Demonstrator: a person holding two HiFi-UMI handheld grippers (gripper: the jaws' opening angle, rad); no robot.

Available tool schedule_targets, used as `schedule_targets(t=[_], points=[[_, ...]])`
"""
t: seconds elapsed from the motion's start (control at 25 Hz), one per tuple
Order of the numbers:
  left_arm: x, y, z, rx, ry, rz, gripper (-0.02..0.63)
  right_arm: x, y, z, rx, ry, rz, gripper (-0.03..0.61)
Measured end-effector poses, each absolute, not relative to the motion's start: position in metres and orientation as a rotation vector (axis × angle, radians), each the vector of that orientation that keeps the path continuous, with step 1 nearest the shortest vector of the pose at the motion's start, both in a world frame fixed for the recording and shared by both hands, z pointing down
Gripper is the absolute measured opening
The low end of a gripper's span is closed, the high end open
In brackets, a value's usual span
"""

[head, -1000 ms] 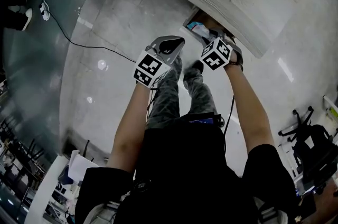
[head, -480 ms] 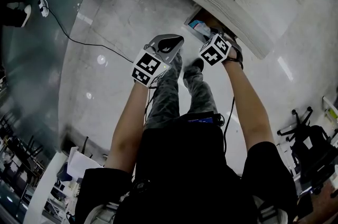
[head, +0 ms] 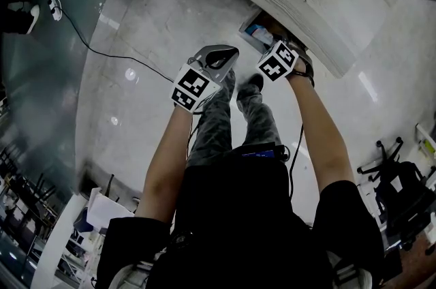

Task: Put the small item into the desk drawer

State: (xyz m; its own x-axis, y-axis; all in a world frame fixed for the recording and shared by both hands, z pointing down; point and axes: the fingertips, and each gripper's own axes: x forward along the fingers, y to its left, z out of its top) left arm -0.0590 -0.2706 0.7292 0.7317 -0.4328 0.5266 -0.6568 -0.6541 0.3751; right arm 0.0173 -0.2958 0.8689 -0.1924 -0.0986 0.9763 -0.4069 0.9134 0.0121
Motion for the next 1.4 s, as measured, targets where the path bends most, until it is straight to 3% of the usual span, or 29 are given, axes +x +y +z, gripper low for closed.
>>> schedule_targets(t=[0.52, 1.12, 1.4], points=[[-0.065, -0.274, 0.727, 2.382, -0.819, 0.530, 0.002, 0.016, -0.302, 0.861, 0.415, -1.760, 0.318, 0.223], [-0.055, -0.268, 0.703, 2.408, -0.816, 0.531, 0.002, 0.020, -0.299, 0.821, 0.538, -1.813, 0.366, 0.227], [-0.048, -0.265, 0.684, 2.434, -0.813, 0.543, 0.002, 0.023, -0.288, 0.793, 0.553, -1.841, 0.393, 0.141]])
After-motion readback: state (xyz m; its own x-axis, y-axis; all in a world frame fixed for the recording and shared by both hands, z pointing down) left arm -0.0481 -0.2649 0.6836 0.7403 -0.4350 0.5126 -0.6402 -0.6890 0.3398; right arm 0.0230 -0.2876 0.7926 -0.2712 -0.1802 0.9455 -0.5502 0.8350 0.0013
